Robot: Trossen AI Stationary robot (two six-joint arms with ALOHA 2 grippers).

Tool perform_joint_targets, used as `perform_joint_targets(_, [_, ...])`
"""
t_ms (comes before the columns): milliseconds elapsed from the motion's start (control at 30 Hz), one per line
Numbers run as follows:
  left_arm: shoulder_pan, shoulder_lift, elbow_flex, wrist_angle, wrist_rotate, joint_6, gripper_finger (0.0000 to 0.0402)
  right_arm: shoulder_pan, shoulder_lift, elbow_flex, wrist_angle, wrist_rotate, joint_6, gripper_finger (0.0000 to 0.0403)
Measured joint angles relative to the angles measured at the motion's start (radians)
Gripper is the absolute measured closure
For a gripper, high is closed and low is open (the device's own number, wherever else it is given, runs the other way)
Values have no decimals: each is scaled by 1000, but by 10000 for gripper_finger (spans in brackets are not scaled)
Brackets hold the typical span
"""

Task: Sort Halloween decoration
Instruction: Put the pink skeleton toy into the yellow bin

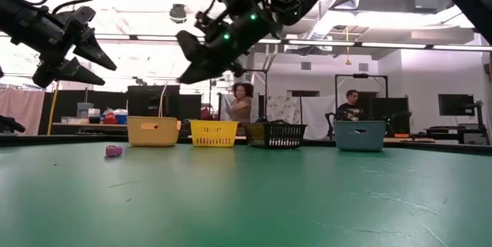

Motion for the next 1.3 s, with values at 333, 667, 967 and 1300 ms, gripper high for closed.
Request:
perform_joint_targets(333, [0,0,0,0,-9,-18,170,-168,16,0,-14,-1,171,392])
perform_joint_targets(667, [0,0,0,-1,-44,-26,170,-180,59,0,-88,-3,236,337])
perform_joint_targets(967, [0,0,0,-1,-44,-26,170,-199,60,0,-111,-5,254,266])
perform_joint_targets(1300, [0,0,0,-1,-42,-18,170,-178,27,18,1,-87,182,240])
